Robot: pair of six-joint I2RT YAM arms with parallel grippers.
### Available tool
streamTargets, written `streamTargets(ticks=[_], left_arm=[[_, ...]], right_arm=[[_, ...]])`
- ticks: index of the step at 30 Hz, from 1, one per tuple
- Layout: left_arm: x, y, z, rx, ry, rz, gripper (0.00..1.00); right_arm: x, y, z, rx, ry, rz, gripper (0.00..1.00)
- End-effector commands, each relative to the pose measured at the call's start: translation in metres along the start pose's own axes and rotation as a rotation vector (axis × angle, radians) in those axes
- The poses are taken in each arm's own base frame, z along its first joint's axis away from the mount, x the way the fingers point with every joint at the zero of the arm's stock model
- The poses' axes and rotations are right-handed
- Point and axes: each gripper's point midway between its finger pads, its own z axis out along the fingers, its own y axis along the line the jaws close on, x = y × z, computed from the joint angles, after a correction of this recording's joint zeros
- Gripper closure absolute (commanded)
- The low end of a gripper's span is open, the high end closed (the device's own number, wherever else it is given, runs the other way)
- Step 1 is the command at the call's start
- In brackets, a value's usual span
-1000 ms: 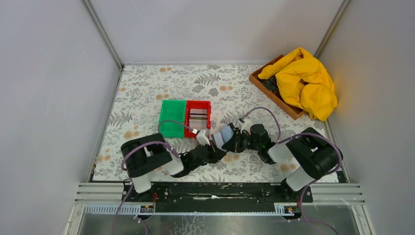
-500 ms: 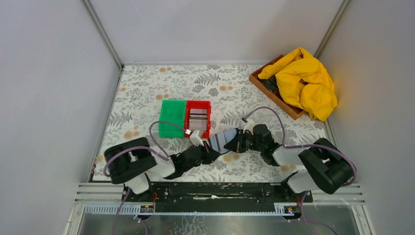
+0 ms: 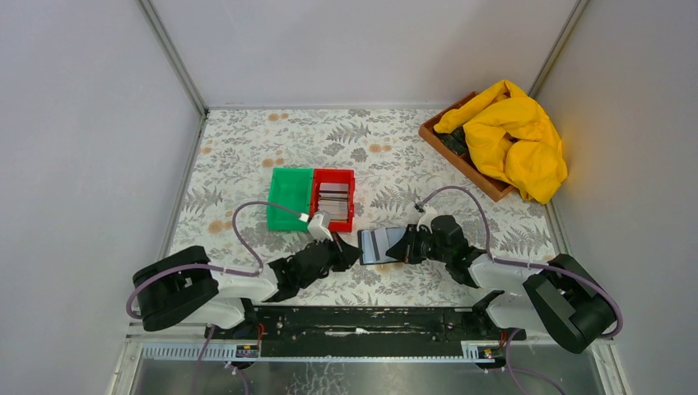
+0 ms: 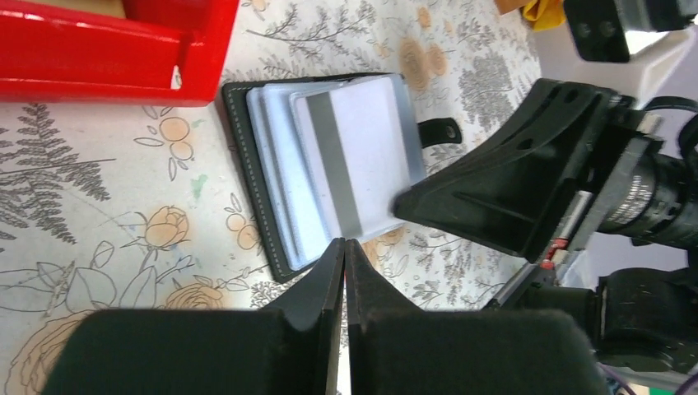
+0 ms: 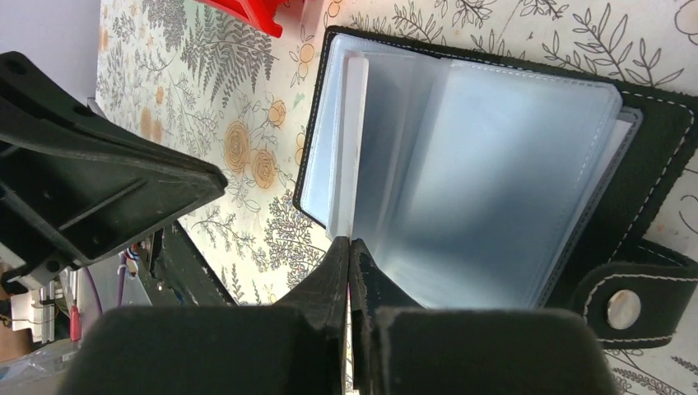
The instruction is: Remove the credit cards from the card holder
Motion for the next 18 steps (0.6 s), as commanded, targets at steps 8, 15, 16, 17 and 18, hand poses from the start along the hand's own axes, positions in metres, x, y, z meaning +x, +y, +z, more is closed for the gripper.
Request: streamTargets(ticks=[8, 15, 16, 17, 18], left_arm=[[0.020, 0.012, 0.020, -0.032, 0.044, 0.025, 0.93], [0.023, 0.006, 0.036, -0.034, 0.052, 0.038, 0.94], [0.023, 0.005, 0.037, -0.030, 0.051, 0.037, 0.94], [0.022, 0.003, 0.038, -0.025, 0.049, 0.037, 0.94], [0.021, 0.000, 0.039, -0.020, 0.048, 0.038, 0.94]], right_arm=[[0.004, 0.003, -0.005, -0.016, -0.004, 0.010, 1.00], [0.008, -0.002, -0.006, -0.003, -0.002, 0.011, 1.00], [0.009, -0.002, -0.006, -0.001, -0.002, 0.011, 1.00], [0.010, -0.003, -0.006, 0.000, 0.001, 0.013, 1.00], [0.010, -0.003, -0.005, -0.002, 0.002, 0.012, 1.00]])
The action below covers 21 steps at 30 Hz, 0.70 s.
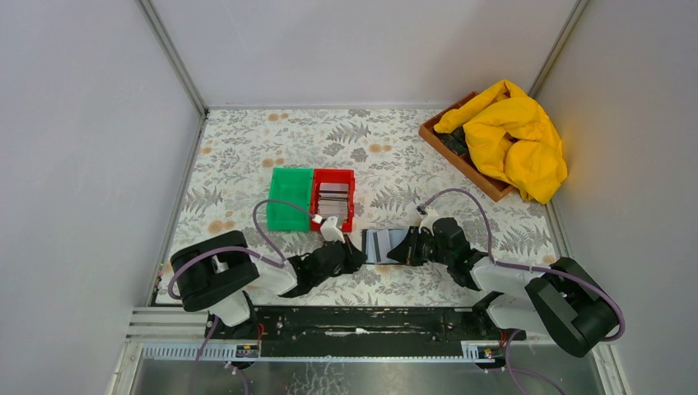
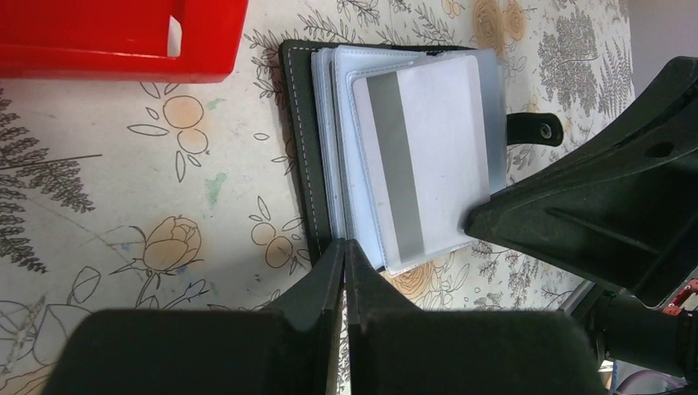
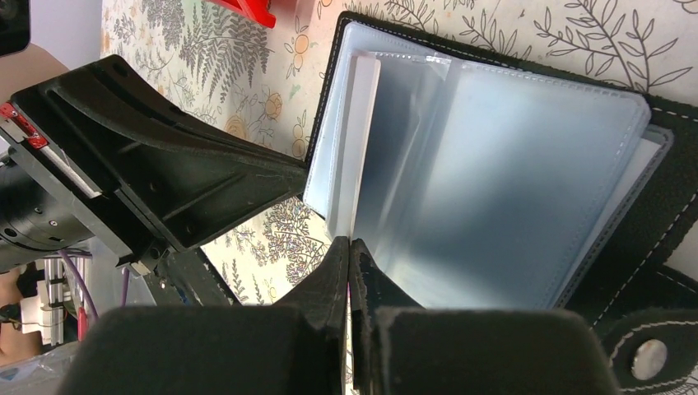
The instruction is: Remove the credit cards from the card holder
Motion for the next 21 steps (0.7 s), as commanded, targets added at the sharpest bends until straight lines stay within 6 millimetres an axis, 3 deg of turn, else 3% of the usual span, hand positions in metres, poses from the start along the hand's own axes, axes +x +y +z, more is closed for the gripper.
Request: streamTargets(ticks=[1, 14, 21], left_arm=[[-0.014, -0.030, 0.006, 0.087, -0.040, -0.003, 0.94], [-0.015, -0.037, 0.014, 0.094, -0.043, 0.001, 0.95], [-0.025, -0.049, 0.002, 0.127, -0.077, -0.002, 0.95]], right_arm=[[0.003, 0.000, -0.001, -0.009, 0.001, -0.010, 1.00], [0.007, -0.006, 0.001, 0.002, 0.005, -0.007, 1.00], [0.009, -0.010, 0.003, 0.013, 0.006, -0.002, 1.00]])
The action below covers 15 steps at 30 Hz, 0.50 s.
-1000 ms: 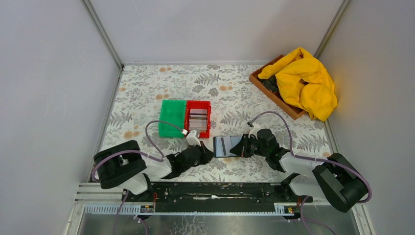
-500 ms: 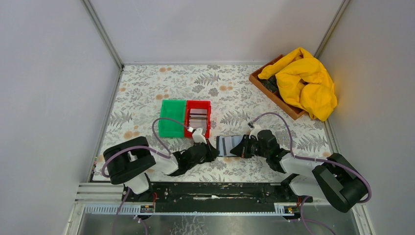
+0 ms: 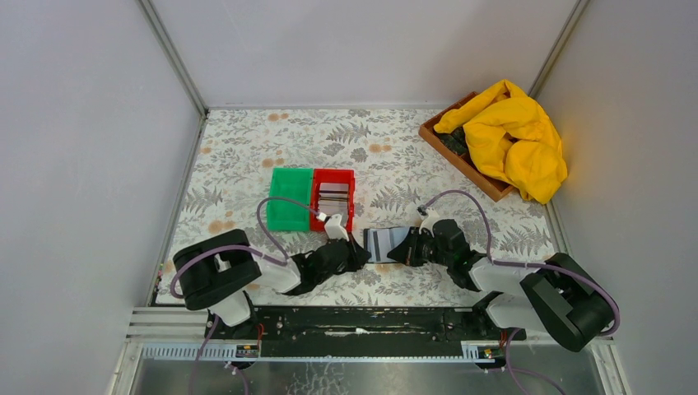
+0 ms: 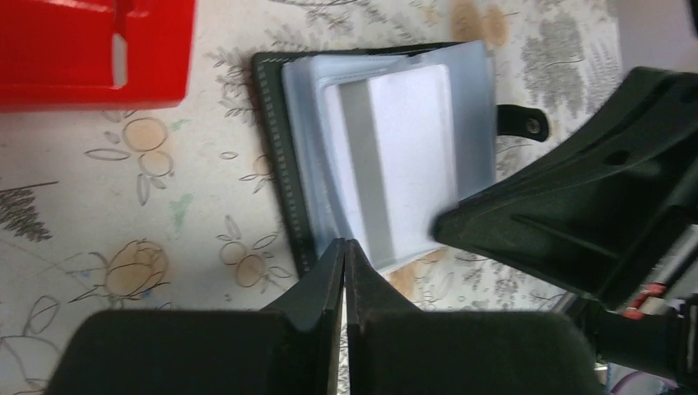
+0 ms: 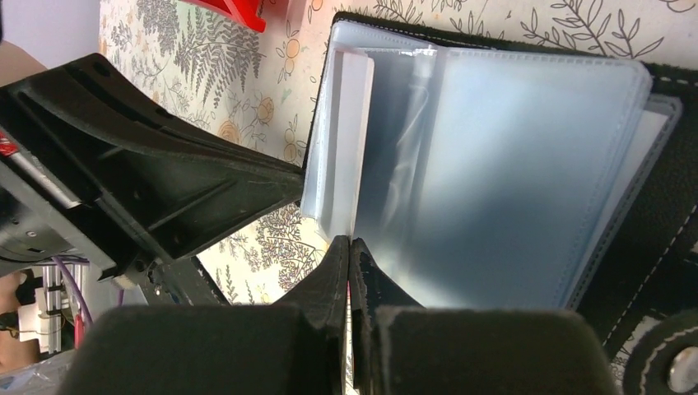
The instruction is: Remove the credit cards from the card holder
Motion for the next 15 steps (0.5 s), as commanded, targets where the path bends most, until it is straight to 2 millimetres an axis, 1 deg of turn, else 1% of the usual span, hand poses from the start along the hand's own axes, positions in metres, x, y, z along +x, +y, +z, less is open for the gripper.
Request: streamTargets(ticks=[1, 5, 8, 13, 15], left_arm=[[-0.025, -0.040, -0.007, 0.114, -0.081, -0.017, 0.96], [-0.028, -0.048, -0.013, 0.130, -0.095, -0.016, 0.96], [-0.026, -0.049, -0.011, 0.127, -0.089, -0.005, 0.96], [-0.016, -0.039, -0.001, 0.097, -0.070, 0.001, 0.96], [-0.009, -0.030, 0.002, 0.072, -0.057, 0.003, 0.96]], right_arm=[[0.009, -0.006, 0.001, 0.010, 0.023, -0.004, 1.00], [0.010, -0.008, 0.002, 0.020, 0.025, 0.001, 1.00], [0.009, -0.007, 0.002, 0.018, 0.023, -0.002, 1.00], [0.005, -0.004, 0.001, 0.014, 0.017, -0.012, 1.00], [0.004, -0.003, 0.001, 0.014, 0.017, -0.022, 1.00]])
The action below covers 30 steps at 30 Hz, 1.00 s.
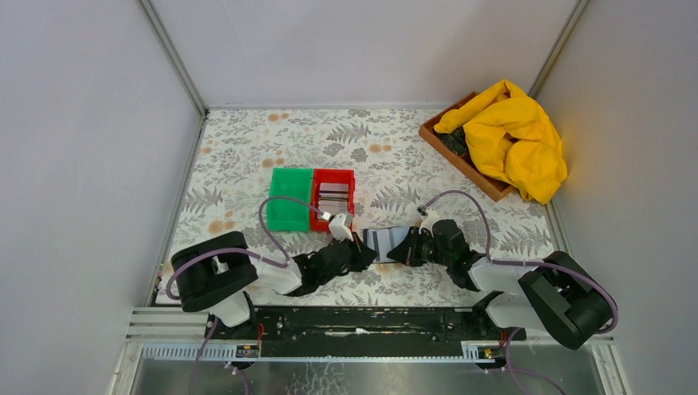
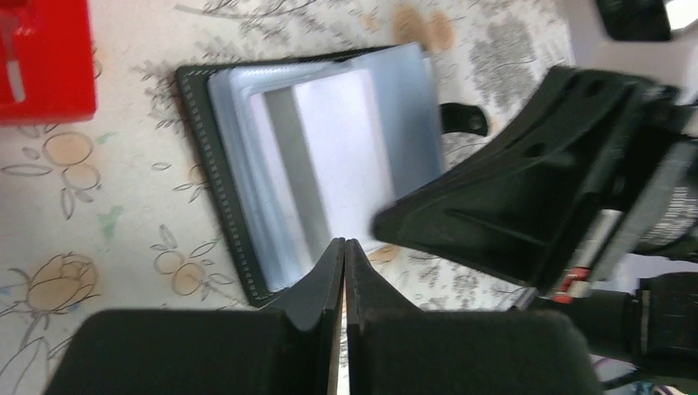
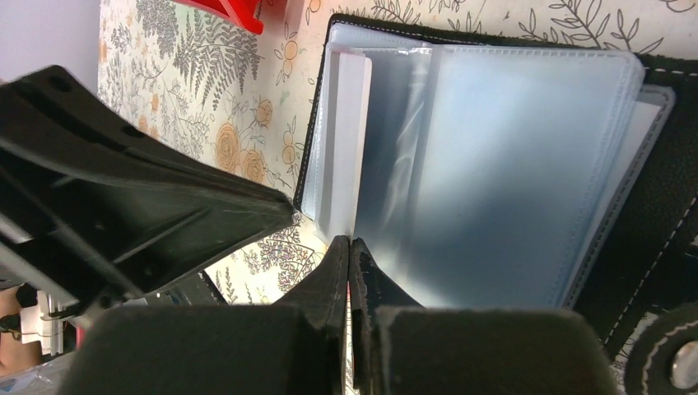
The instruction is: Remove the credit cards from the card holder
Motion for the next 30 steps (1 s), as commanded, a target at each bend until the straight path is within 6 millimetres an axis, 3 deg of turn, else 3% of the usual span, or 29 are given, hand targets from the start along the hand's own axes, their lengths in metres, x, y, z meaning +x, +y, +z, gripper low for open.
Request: streamTargets(ticks=[1, 9, 19, 30], left_arm=[[0.004, 0.007, 0.008, -0.019, -0.022, 0.009, 0.96], [0.014, 0.022, 0.012, -0.045, -0.013, 0.002, 0.96], [0.017, 0.028, 0.012, -0.055, -0.007, -0.001, 0.96], [0.018, 0.029, 0.010, -0.043, -0.006, -0.009, 0.96]], right_arm=[[0.002, 0.000, -0.002, 0.007, 0.020, -0.034, 1.00], [-0.001, 0.005, -0.002, -0.014, 0.018, -0.062, 0.99], [-0.008, 0.013, 0.004, -0.043, 0.024, -0.098, 0.76], [-0.021, 0.038, 0.002, -0.144, -0.002, -0.156, 0.73]])
